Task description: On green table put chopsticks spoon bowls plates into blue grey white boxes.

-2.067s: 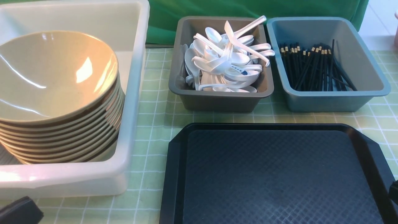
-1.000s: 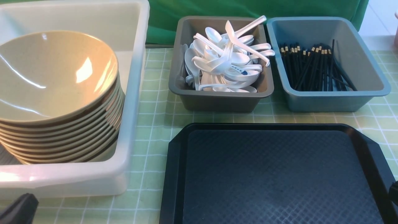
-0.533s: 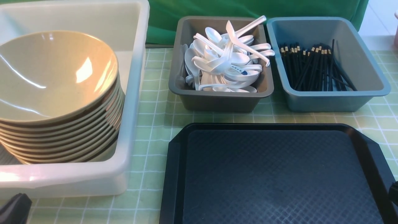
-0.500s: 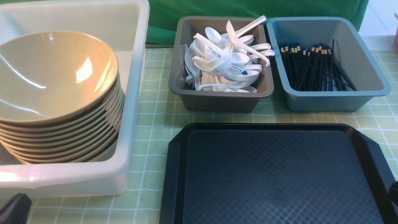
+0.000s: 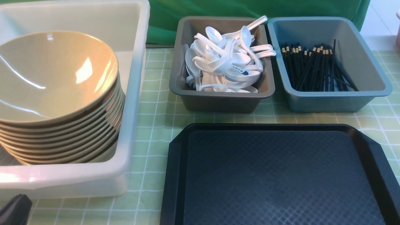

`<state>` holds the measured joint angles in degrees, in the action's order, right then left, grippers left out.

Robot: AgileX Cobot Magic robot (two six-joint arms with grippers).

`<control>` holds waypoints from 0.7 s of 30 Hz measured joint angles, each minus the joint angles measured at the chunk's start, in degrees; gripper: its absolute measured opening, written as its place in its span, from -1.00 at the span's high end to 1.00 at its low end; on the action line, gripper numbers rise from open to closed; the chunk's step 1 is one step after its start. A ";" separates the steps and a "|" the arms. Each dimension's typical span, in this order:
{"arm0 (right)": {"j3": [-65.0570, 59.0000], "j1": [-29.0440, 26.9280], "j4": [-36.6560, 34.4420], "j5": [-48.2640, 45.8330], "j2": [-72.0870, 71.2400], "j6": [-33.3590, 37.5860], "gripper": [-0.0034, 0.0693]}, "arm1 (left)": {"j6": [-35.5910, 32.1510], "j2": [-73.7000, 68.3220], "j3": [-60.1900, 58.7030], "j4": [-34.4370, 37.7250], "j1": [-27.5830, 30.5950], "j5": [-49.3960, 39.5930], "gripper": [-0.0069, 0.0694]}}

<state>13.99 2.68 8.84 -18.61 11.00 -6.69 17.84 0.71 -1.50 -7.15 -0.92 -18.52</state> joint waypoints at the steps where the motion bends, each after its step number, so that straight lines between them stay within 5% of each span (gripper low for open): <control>1: -0.42 -2.29 0.72 -0.97 -0.59 0.25 0.72 | 0.00 0.00 0.00 0.05 0.00 0.00 0.82; 5: -3.79 -6.08 4.34 -4.36 -4.92 0.36 0.71 | 0.00 0.00 0.00 0.05 0.00 0.00 0.82; 21: -14.22 -6.35 6.01 1.63 -11.55 0.55 0.66 | 0.00 0.00 0.00 0.05 0.00 -0.06 0.82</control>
<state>-0.23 -3.67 14.85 -16.98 -0.55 -6.14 17.84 0.71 -1.50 -7.10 -0.92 -18.58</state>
